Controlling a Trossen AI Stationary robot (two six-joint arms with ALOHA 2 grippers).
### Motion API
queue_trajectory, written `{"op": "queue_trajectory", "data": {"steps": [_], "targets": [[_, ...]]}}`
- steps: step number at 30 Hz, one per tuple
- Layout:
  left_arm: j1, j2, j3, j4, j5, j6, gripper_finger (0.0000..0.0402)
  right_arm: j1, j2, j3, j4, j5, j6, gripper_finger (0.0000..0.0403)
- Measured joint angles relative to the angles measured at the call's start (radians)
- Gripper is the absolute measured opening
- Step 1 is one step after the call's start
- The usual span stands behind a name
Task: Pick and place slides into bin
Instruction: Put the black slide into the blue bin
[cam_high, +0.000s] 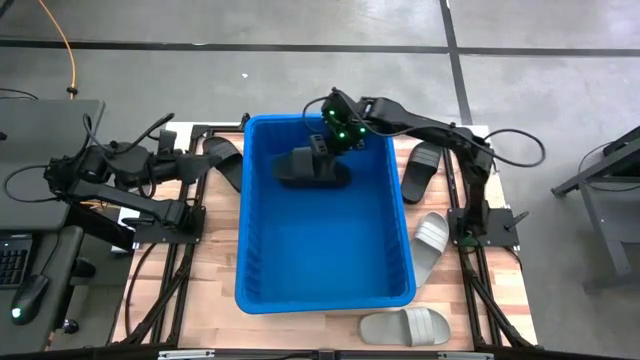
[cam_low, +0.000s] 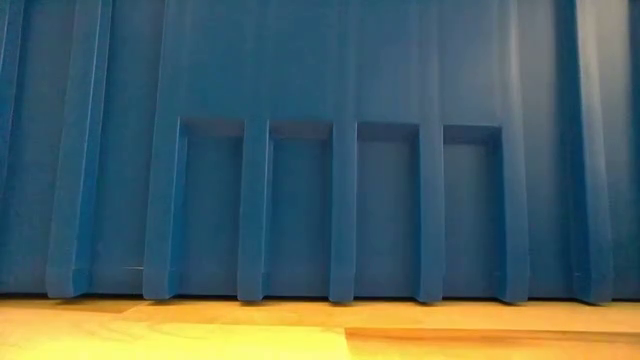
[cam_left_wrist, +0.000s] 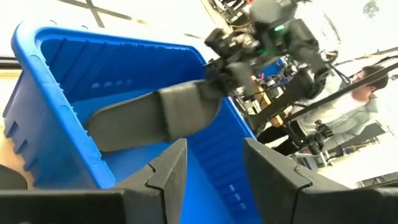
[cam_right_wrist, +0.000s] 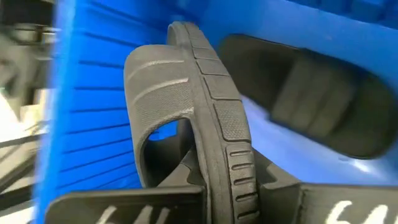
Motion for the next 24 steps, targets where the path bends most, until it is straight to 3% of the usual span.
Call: {"op": "queue_trajectory", "data": {"steps": [8, 24], "targets": [[0.000, 0.007, 0.000, 0.003, 0.000, 0.013, 0.0147, -0.014, 0.064, -0.001, -0.016, 0.046, 0.006, 0.0015], [0.000, 0.030, 0.000, 0.003, 0.044, 0.032, 0.0147, -0.047, 0.106, -0.008, -0.016, -0.021, 0.036, 0.0015]]}}
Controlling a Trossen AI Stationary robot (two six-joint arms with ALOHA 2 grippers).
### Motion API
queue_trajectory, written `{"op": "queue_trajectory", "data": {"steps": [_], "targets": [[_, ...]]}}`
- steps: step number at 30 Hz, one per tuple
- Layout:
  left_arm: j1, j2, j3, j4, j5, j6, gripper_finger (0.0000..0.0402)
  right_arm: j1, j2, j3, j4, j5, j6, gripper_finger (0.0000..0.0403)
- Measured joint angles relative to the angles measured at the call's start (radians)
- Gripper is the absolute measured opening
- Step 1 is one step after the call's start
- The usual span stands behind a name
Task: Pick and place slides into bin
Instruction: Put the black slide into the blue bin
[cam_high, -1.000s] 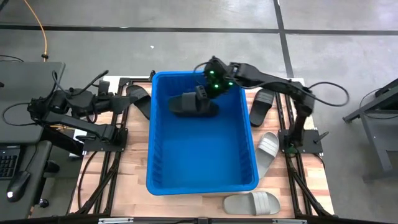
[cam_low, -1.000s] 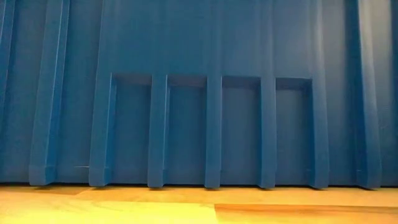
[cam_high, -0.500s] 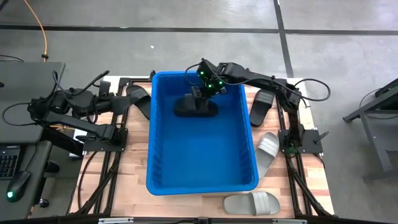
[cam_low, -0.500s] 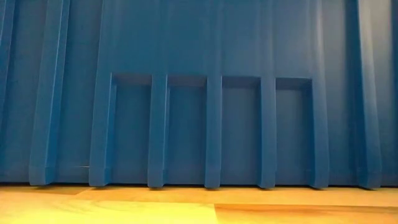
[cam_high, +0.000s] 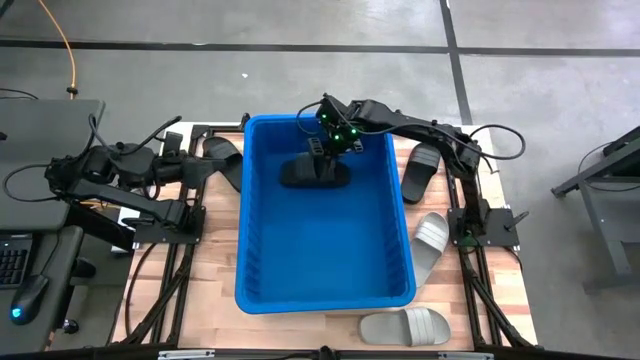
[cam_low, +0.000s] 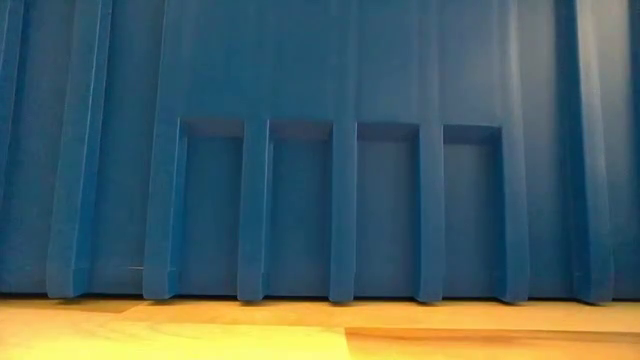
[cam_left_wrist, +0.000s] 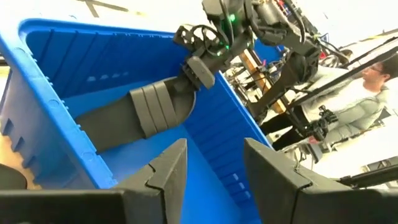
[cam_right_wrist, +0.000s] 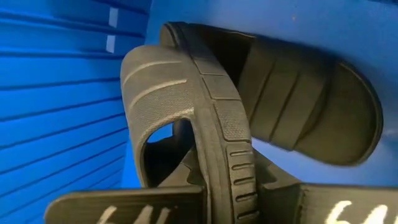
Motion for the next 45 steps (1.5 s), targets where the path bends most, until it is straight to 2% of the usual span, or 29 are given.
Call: {"op": "queue_trajectory", "data": {"steps": [5, 11, 15, 17, 22, 25, 30, 31, 36, 45], "targets": [[0.000, 0.003, 0.000, 0.000, 0.017, 0.000, 0.0147, -0.009, 0.000, 0.000, -0.014, -0.017, 0.068, 0.0018], [0.000, 0.003, 0.000, 0.000, 0.024, 0.002, 0.0147, -0.018, 0.009, -0.001, -0.031, -0.080, 0.134, 0.0097], [0.000, 0.003, 0.000, 0.000, 0.025, 0.007, 0.0147, -0.019, 0.041, -0.001, -0.069, -0.135, 0.157, 0.0123], [0.000, 0.003, 0.000, 0.000, 0.032, 0.008, 0.0147, -0.019, 0.053, -0.002, -0.086, -0.128, 0.154, 0.0127], [0.000, 0.003, 0.000, 0.000, 0.043, 0.008, 0.0147, -0.019, 0.077, -0.001, -0.119, -0.028, 0.118, 0.0128], [0.000, 0.003, 0.000, 0.000, 0.055, 0.007, 0.0147, -0.023, 0.078, -0.001, -0.129, -0.001, 0.079, 0.0113], [0.000, 0.003, 0.000, 0.000, 0.058, 0.009, 0.0147, -0.034, 0.072, 0.001, -0.124, -0.047, -0.010, 0.0022], [0.000, 0.003, 0.000, 0.000, 0.058, 0.009, 0.0147, -0.034, 0.071, 0.001, -0.124, -0.049, -0.026, 0.0016], [0.000, 0.003, 0.000, 0.000, 0.060, 0.031, 0.0147, -0.034, 0.071, 0.004, -0.095, -0.087, -0.027, 0.0016], [0.000, 0.003, 0.000, -0.002, 0.076, 0.043, 0.0147, -0.029, 0.073, 0.175, -0.097, -0.076, -0.034, 0.0016]]}}
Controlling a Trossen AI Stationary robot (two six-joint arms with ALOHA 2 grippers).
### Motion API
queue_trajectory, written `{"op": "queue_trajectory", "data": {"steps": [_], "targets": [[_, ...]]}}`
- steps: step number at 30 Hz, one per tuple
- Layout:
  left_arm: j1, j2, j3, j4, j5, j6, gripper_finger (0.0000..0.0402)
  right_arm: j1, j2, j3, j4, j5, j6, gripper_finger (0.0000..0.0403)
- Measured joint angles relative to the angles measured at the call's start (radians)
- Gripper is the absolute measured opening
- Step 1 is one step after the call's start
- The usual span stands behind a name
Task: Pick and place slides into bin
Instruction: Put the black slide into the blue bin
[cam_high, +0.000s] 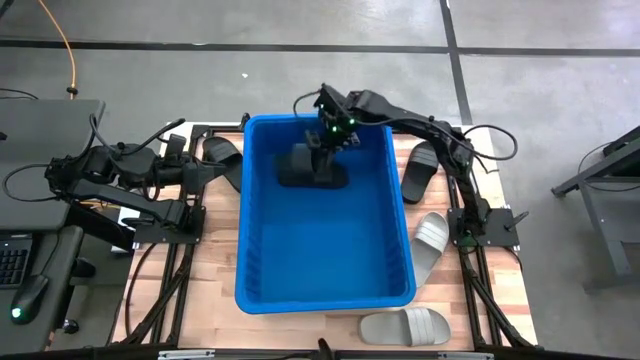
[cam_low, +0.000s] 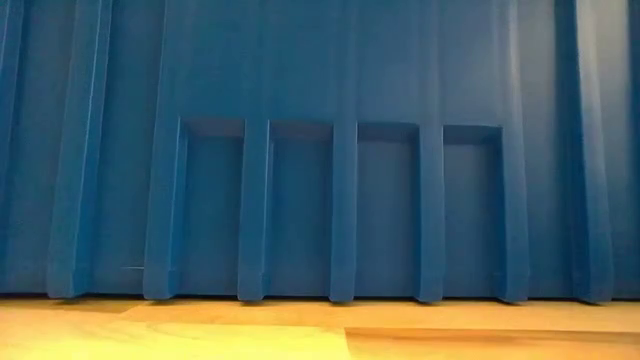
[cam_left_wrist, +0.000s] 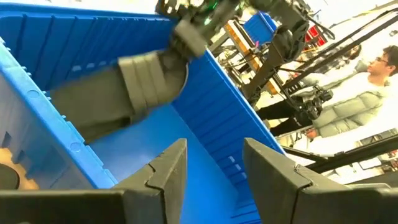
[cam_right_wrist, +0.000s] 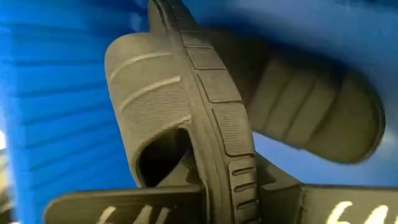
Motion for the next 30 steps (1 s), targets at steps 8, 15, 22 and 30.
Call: {"op": "queue_trajectory", "data": {"steps": [8, 15, 22, 30], "targets": [[0.000, 0.000, 0.000, 0.000, -0.001, 0.009, 0.0147, -0.028, -0.001, -0.027, -0.018, -0.007, 0.015, 0.0015], [0.000, 0.000, 0.000, 0.000, -0.002, 0.009, 0.0147, -0.029, 0.003, -0.157, 0.070, -0.075, 0.035, 0.0015], [0.000, 0.000, 0.000, 0.000, -0.003, 0.006, 0.0147, -0.045, 0.005, -0.249, 0.085, -0.076, 0.053, 0.0048], [0.000, 0.003, 0.000, 0.000, 0.007, 0.008, 0.0147, -0.041, 0.007, -0.258, 0.055, 0.038, 0.054, 0.0200]]}}
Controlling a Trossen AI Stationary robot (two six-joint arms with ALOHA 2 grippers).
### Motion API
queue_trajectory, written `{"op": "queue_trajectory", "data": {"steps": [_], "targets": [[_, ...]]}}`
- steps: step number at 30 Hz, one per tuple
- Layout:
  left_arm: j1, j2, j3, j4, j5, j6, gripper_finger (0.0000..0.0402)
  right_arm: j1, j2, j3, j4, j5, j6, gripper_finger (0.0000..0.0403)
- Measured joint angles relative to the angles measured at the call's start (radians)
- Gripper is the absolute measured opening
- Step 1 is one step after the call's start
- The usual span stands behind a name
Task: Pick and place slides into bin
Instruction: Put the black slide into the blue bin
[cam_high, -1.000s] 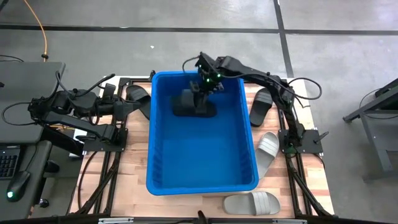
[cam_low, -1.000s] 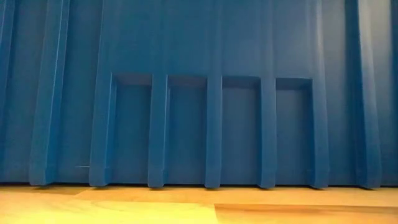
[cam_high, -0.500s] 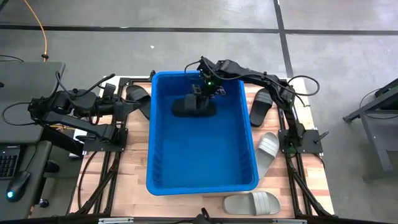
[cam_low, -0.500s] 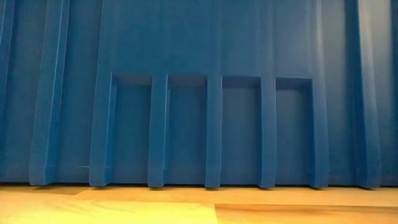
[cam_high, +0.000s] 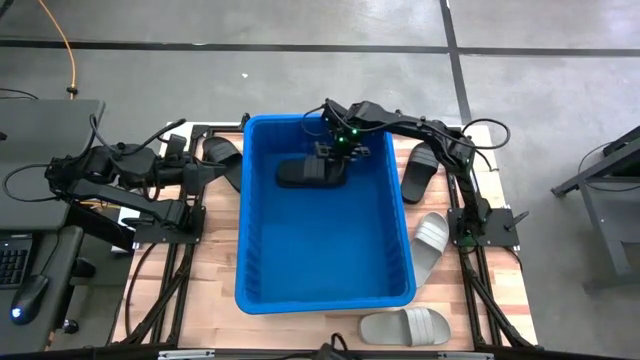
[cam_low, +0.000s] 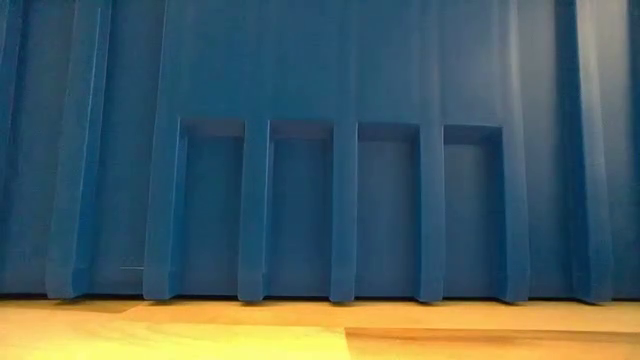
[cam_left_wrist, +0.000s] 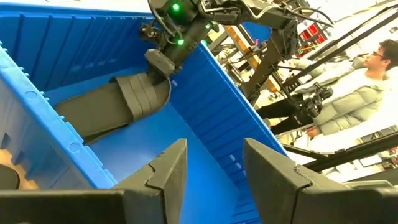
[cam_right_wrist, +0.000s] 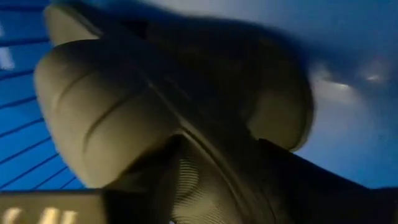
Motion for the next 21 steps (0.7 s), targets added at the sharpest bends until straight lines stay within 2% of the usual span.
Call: {"op": "queue_trajectory", "data": {"steps": [5, 8, 11, 21], "targets": [[0.000, 0.008, 0.000, 0.001, 0.000, 0.002, 0.0147, -0.007, 0.000, 0.000, -0.056, 0.039, 0.024, 0.0278], [0.000, 0.015, 0.000, 0.000, 0.001, 0.003, 0.0147, -0.008, 0.000, 0.000, -0.091, 0.069, 0.019, 0.0305], [0.000, 0.023, 0.000, 0.000, 0.003, 0.009, 0.0147, -0.013, 0.000, 0.000, -0.117, 0.059, 0.024, 0.0316], [0.000, 0.047, 0.000, 0.001, 0.027, 0.020, 0.0147, -0.014, -0.002, -0.001, -0.229, 0.088, -0.004, 0.0319]]}}
